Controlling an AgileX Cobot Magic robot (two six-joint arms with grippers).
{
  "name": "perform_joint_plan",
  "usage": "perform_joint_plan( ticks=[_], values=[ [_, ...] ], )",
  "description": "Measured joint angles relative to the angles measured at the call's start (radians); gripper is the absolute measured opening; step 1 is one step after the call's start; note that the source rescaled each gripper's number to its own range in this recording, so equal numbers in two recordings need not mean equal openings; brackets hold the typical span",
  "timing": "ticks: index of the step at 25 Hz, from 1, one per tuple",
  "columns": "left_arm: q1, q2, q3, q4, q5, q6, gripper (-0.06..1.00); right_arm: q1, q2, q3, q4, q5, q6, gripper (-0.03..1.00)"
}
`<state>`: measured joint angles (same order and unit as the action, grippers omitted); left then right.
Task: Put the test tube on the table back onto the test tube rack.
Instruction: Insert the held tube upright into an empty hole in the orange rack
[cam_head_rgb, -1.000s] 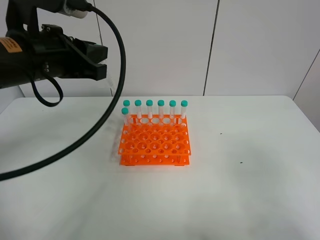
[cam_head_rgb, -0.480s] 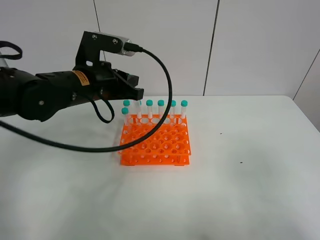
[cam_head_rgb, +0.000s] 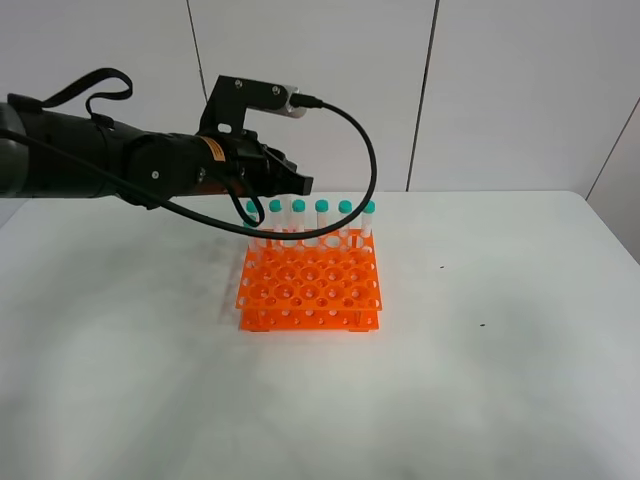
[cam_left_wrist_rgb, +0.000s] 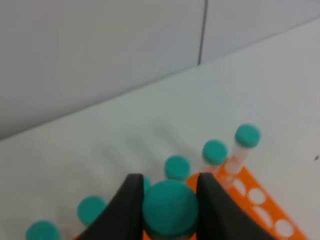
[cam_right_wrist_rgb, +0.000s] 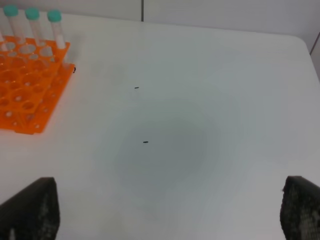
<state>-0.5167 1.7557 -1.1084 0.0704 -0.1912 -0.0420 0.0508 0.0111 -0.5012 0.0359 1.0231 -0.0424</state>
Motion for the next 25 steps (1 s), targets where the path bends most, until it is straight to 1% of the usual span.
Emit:
perform_joint_plan(
  ticks=[3,7,10,12,16,25],
  values=[
    [0.027,0.011,0.000,0.020,-0.005,-0.022,0.00,0.000,0.000,0.000,0.000,0.000,0.000,0.97],
    [0.030,0.024,0.000,0.078,-0.029,-0.077,0.00,0.000,0.000,0.000,0.000,0.000,0.000,0.97],
    [0.030,0.054,0.000,0.095,-0.052,-0.097,0.00,0.000,0.000,0.000,0.000,0.000,0.000,0.97],
    [0.030,0.078,0.000,0.099,-0.057,-0.091,0.00,0.000,0.000,0.000,0.000,0.000,0.000,0.97],
    [0.030,0.112,0.000,0.102,-0.077,-0.039,0.00,0.000,0.000,0.000,0.000,0.000,0.000,0.97],
    [0.030,0.118,0.000,0.102,-0.093,-0.028,0.00,0.000,0.000,0.000,0.000,0.000,0.000,0.97]
  ],
)
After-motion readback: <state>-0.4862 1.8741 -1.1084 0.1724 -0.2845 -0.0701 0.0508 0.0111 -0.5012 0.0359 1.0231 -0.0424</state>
